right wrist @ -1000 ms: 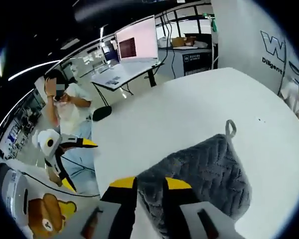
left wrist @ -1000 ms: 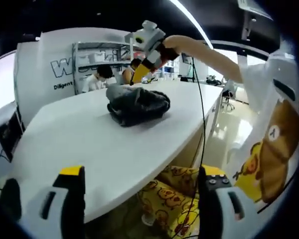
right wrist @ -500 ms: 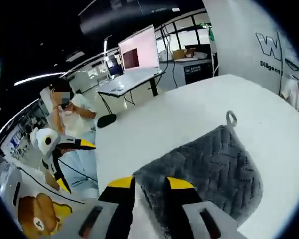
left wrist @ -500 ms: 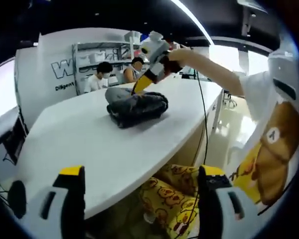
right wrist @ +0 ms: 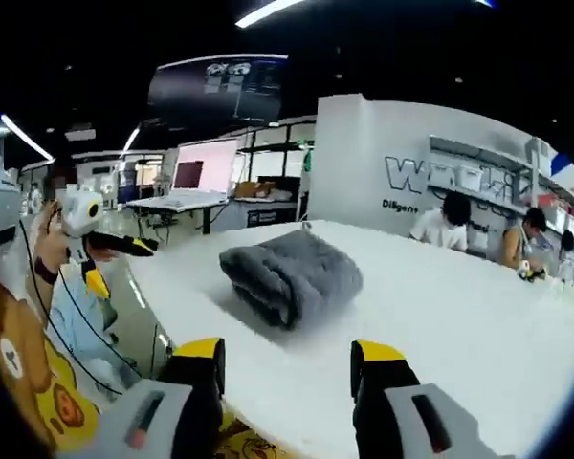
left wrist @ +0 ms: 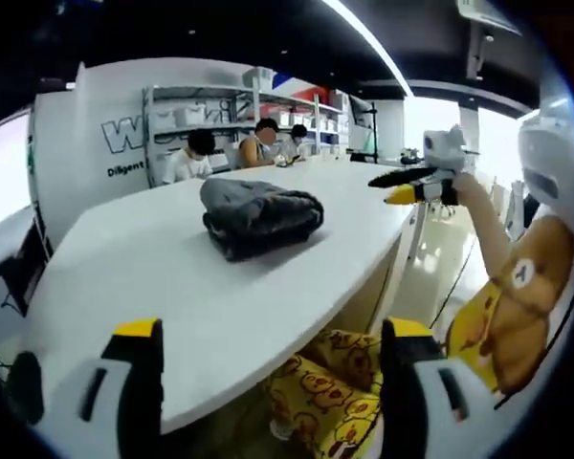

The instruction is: Fold the towel on the table until its edges align and the towel forms a compact rectangular stack.

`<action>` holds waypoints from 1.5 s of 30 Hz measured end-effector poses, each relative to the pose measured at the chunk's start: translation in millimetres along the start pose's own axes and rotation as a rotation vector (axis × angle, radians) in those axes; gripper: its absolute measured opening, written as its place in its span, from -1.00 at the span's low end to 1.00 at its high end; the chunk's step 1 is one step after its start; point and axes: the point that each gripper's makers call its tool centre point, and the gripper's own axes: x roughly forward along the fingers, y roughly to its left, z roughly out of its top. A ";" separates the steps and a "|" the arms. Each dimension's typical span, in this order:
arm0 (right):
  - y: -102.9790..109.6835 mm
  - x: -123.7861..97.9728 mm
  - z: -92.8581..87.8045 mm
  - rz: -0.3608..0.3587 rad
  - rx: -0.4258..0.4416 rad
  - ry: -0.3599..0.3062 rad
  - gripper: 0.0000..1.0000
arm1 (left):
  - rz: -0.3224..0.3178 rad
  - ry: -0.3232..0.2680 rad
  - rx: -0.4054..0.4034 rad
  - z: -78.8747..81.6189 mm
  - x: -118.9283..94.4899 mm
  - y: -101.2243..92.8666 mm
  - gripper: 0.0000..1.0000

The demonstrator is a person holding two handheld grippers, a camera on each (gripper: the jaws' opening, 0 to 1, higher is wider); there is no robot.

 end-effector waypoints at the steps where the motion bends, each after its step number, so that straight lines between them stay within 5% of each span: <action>1: -4.5 -4.2 -2.6 -0.020 0.011 -0.011 0.11 | 0.001 -0.002 -0.004 0.2 -0.1 -0.6 0.99; 5: -17.4 -15.8 -0.5 -0.089 0.063 -0.045 0.13 | 0.015 -0.006 -0.014 -1.2 -4.5 -0.1 0.99; 11: -22.9 -20.3 -12.0 -0.131 0.028 0.038 0.26 | 0.063 -0.023 -0.048 0.1 -9.8 9.1 0.99; 17: -20.1 -15.4 -14.4 -0.091 0.059 0.032 0.29 | 0.072 -0.020 -0.045 1.5 -8.7 7.6 0.99; 18: -7.9 -6.3 -1.2 -0.084 0.054 0.042 0.31 | 0.068 -0.019 -0.044 1.6 -7.9 6.3 0.99; 24: 10.0 -1.7 8.6 -0.063 0.029 0.056 0.38 | 0.060 -0.011 -0.056 19.4 -29.0 31.4 0.99; 27: 18.7 -1.6 19.1 -0.051 0.049 0.038 0.38 | 0.064 -0.002 -0.064 18.3 -28.2 28.9 0.99; 37: 12.3 -5.2 35.6 -0.072 0.081 0.005 0.38 | 0.056 0.010 -0.061 37.8 -31.5 42.7 0.99; 45: 17.9 0.1 26.4 -0.048 0.086 0.014 0.37 | 0.047 0.025 -0.059 39.6 -21.3 40.3 0.99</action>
